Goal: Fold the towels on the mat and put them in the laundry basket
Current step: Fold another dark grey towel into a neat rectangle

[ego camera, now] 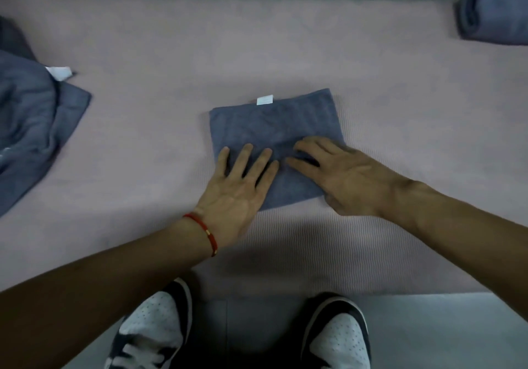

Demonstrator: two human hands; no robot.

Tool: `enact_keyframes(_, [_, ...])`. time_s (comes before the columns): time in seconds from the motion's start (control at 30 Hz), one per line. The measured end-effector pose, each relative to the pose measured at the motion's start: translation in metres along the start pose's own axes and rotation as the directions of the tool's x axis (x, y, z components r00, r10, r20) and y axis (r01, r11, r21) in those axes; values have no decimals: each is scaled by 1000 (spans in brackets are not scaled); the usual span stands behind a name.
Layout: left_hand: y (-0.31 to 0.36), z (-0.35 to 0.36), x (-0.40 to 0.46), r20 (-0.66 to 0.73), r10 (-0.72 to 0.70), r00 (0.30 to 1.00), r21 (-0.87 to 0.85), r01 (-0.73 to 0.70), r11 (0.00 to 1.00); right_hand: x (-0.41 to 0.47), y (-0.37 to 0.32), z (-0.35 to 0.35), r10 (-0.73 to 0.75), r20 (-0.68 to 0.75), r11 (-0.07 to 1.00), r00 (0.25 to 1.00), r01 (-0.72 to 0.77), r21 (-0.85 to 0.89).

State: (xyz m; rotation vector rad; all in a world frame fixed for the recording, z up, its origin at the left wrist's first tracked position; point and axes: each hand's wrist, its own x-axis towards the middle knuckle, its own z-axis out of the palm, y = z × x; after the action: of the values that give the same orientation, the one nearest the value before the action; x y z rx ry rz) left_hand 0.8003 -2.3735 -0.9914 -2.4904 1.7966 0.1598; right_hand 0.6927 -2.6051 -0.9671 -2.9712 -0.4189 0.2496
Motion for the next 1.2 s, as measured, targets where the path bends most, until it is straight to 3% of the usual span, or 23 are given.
enact_keyframes(0.07, [-10, -3, -6, -86, 17, 996, -25, -19, 1000, -3, 10, -11, 17, -65, 996, 998, -12, 86])
enact_keyframes(0.17, [-35, -11, -15, -152, -51, 987, -422, -18, 907, -10, 19, -22, 123, -40, 953, 992, -106, 283])
enact_keyframes(0.23, [-52, -22, -21, -65, -63, 996, -605, 11, 796, -14, 15, -29, 194, -5, 909, 981, -178, 376])
enact_keyframes(0.37, [-67, -34, -42, 50, -61, 997, -747, 77, 660, -27, -8, -36, 271, 185, 811, 945, -327, 485])
enact_keyframes(0.43, [-65, -29, -52, 99, -119, 988, -842, 147, 519, -32, -15, -33, 306, 271, 700, 913, -408, 586])
enact_keyframes(0.5, [-61, -22, -52, 158, -308, 938, -916, 256, 309, -32, -15, -29, 385, 218, 586, 897, -420, 693])
enact_keyframes(0.57, [-55, -16, -43, 236, -544, 806, -918, 367, 146, -28, -12, -27, 537, 128, 496, 834, -435, 752])
enact_keyframes(0.6, [-52, -15, -38, 267, -629, 730, -895, 430, 119, -25, -12, -27, 619, 76, 477, 782, -452, 754])
enact_keyframes(0.67, [-48, -14, -28, 285, -712, 642, -843, 521, 132, -15, -15, -26, 733, -10, 487, 681, -514, 706])
enact_keyframes(0.77, [-49, -16, -20, 253, -724, 642, -826, 533, 185, 1, -31, -22, 773, -135, 603, 620, -653, 459])
enact_keyframes(0.83, [-54, -16, -16, 242, -720, 651, -798, 555, 234, 12, -46, -20, 711, -270, 701, 649, -684, 203])
enact_keyframes(0.9, [-58, -16, -12, 223, -713, 664, -774, 566, 284, 26, -58, -19, 621, -290, 775, 728, -626, 86])
enact_keyframes(1.0, [-60, -16, -9, 209, -721, 661, -761, 573, 304, 45, -66, -3, 564, -137, 822, 814, -570, 0])
enact_keyframes(1.1, [-62, -18, -7, 254, -738, 625, -767, 595, 239, 46, -62, 19, 568, -42, 822, 822, -569, -29])
enact_keyframes(1.2, [-65, -18, -3, 297, -720, 627, -755, 616, 224, 43, -56, 26, 569, -59, 822, 821, -570, 0])
